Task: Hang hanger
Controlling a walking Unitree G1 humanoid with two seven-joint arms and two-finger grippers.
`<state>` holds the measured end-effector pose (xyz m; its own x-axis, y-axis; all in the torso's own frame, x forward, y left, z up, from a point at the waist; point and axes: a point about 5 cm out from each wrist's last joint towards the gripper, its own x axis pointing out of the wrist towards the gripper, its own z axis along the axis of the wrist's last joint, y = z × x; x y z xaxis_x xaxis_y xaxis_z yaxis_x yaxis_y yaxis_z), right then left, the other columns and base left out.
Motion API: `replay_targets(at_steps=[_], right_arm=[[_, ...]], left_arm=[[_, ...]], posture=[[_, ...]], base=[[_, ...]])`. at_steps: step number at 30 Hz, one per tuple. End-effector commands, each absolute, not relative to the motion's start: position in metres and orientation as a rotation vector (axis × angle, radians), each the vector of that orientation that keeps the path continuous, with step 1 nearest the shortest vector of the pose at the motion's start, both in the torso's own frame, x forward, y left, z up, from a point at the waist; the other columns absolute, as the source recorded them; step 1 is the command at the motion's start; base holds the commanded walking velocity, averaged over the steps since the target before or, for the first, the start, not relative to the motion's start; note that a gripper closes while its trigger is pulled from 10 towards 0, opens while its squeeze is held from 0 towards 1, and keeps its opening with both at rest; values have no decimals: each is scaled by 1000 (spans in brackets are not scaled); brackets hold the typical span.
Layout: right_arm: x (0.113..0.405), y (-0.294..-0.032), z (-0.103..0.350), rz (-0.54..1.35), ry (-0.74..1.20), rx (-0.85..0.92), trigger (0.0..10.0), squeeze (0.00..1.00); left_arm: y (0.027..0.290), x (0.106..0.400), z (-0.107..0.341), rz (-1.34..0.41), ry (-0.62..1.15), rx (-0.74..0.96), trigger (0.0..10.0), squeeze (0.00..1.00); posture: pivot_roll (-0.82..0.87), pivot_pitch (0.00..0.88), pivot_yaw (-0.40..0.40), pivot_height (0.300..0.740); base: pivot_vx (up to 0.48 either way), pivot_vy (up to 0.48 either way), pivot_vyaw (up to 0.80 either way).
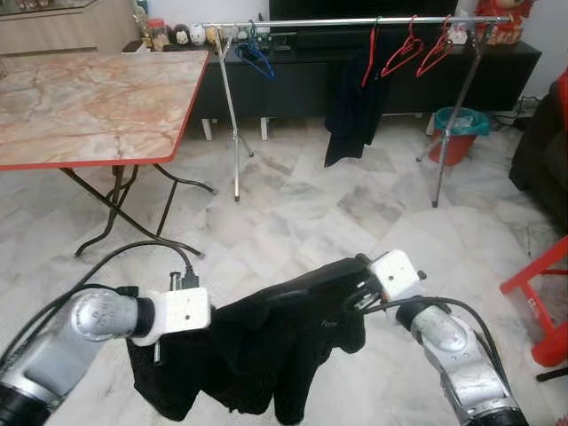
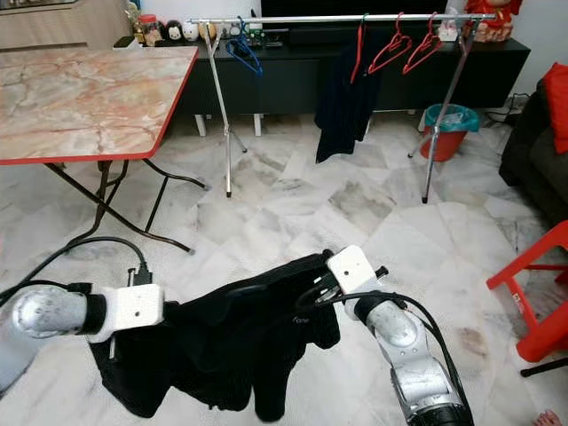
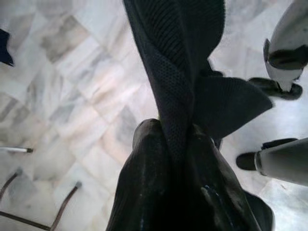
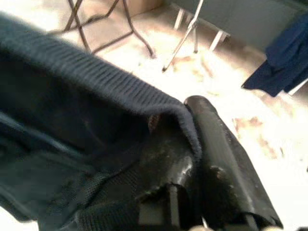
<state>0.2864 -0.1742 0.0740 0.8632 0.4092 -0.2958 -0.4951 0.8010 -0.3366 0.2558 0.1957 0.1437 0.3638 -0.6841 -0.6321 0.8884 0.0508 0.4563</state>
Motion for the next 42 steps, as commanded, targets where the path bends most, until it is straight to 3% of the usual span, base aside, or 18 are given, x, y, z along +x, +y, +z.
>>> replay_targets(at_steps=[1, 10, 14, 26, 33, 40, 42], right_arm=[[286, -188, 70, 461, 254, -444, 0, 0], [275, -203, 54, 537, 366, -498, 0, 0], [272, -218, 51, 563, 393, -524, 0, 0], [268, -240, 53, 605, 414, -545, 0, 0], [269, -247, 60, 641, 347, -442, 0, 0], [270, -263, 61, 610, 364, -448, 0, 0], [269, -268, 62, 621, 377, -460, 0, 0]], left_arm=[[205, 257, 162, -1215, 232, 902, 10000, 0], [207, 256, 180, -1266, 144, 875, 10000, 0], [205, 248, 182, -1367, 144, 899, 10000, 0], [215, 258, 193, -1291, 89, 928, 10000, 0], [209, 260, 212, -1275, -66, 810, 10000, 0], [206, 255, 213, -1355, -55, 785, 10000, 0], [209, 253, 206, -1400, 11, 870, 10000, 0]], posture=[[41, 0, 7, 740], [47, 0, 4, 740], [57, 0, 0, 740], [71, 0, -4, 740], [83, 0, -5, 740], [88, 0, -5, 740], [87, 0, -4, 740]], base=[[0, 0, 0], [0, 0, 0], [0, 0, 0], [0, 0, 0], [0, 0, 0], [0, 0, 0], [0, 0, 0]])
